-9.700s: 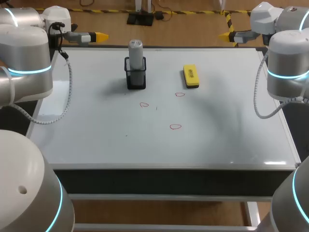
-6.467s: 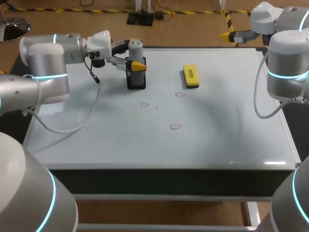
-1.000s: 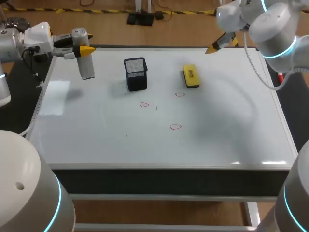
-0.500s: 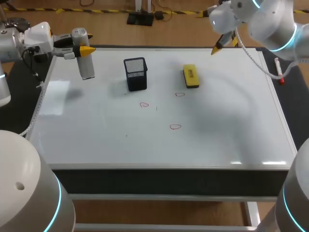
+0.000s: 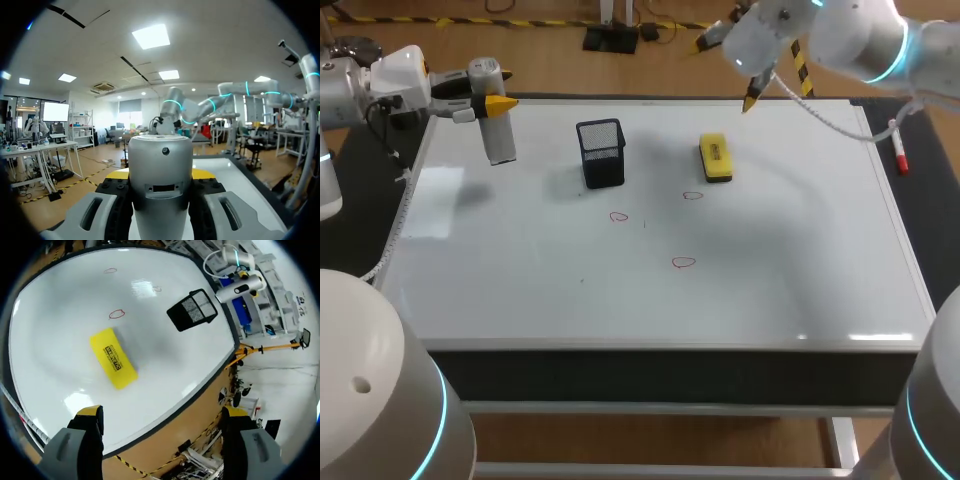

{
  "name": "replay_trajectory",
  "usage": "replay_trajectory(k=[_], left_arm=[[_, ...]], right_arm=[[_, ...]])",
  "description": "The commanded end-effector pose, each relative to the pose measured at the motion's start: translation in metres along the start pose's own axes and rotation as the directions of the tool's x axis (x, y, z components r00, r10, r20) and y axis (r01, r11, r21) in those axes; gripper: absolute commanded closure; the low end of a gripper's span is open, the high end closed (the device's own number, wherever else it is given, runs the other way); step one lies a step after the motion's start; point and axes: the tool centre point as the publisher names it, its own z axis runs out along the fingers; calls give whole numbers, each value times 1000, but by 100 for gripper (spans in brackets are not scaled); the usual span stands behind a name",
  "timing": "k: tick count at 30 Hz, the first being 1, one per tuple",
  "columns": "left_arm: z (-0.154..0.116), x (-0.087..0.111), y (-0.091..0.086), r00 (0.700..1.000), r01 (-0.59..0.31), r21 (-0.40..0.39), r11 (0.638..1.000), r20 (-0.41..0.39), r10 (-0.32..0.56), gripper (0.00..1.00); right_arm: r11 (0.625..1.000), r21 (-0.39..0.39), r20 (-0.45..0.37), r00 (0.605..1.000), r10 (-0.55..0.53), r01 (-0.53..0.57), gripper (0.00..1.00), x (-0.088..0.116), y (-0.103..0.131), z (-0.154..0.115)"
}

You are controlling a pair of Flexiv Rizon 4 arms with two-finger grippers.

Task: Pick up the inspection probe, press it on each red-marked spot on the whiteboard one by one, put down the probe, pick up the eraser, and wipe off all the red marks.

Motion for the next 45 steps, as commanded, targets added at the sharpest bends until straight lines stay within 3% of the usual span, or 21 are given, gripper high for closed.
replay_trajectory(k=[1, 4, 7, 10, 14, 17, 25, 36, 45], left_arm=[[0, 0, 0, 1000, -2, 2, 1000, -2, 2, 100], [0, 0, 0, 1000, -2, 2, 1000, -2, 2, 100], [0, 0, 0, 1000, -2, 2, 1000, -2, 2, 100], [0, 0, 0, 1000, -2, 2, 1000, -2, 2, 100], [0, 0, 0, 1000, -2, 2, 1000, -2, 2, 100], [0, 0, 0, 1000, -2, 2, 1000, -2, 2, 100], [0, 0, 0, 1000, -2, 2, 1000, -2, 2, 100], [0, 0, 0, 1000, -2, 2, 1000, -2, 2, 100], [0, 0, 0, 1000, -2, 2, 1000, -2, 2, 100]], right_arm=[[807, -187, -286, 755, -590, 560, 0, -6, -1, 16], [724, -217, -356, 638, -683, 655, 0, -2, 5, 25], [681, -239, -398, 570, -719, 692, 0, 5, 4, 32], [683, -246, -393, 573, -719, 688, 0, 9, 6, 32], [642, -271, -399, 524, -753, 717, 0, 19, 9, 37], [643, -282, -424, 508, -749, 712, 0, 26, 13, 40], [688, -277, -456, 539, -709, 671, 0, 45, 26, 46], [783, -235, -451, 649, -613, 576, 0, 67, 48, 52], [814, -227, -416, 702, -578, 535, 0, 80, 61, 53]])
